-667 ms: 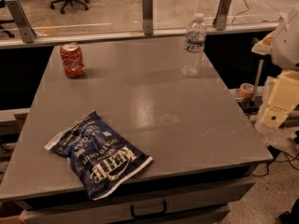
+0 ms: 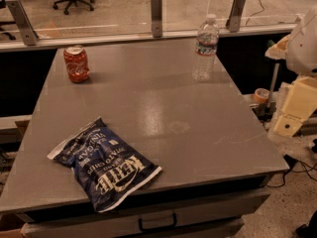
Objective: Move blue chip bag near water bottle
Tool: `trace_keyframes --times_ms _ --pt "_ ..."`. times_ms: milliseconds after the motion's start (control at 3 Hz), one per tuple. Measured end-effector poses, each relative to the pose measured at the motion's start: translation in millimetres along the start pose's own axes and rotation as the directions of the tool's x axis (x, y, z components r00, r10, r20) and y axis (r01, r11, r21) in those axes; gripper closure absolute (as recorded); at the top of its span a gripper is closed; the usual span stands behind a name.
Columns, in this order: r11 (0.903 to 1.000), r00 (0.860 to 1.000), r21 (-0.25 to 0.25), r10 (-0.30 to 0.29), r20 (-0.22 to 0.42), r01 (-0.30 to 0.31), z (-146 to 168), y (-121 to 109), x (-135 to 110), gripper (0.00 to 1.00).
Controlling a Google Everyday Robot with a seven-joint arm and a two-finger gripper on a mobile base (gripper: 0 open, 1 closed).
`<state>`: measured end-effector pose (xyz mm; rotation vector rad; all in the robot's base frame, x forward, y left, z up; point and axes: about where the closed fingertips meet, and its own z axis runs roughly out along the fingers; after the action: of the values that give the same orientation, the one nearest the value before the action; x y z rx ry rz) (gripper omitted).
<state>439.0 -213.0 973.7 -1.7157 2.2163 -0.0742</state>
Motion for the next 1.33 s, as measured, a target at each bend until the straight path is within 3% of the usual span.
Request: trace_keyframes --times_ms 333,667,1333 --pt "0.9965 0.996 -0.078 -0.024 0.083 0.030 37.5 14.7 -33.6 0.00" --pt "0.9810 0.981 -0.173 -0.054 0.188 0.088 78.5 40.7 -79.3 0.00" --pt "0.9239 0.928 -0.339 -0.043 0.370 0.178 127.6 105.6 -153.8 0.00"
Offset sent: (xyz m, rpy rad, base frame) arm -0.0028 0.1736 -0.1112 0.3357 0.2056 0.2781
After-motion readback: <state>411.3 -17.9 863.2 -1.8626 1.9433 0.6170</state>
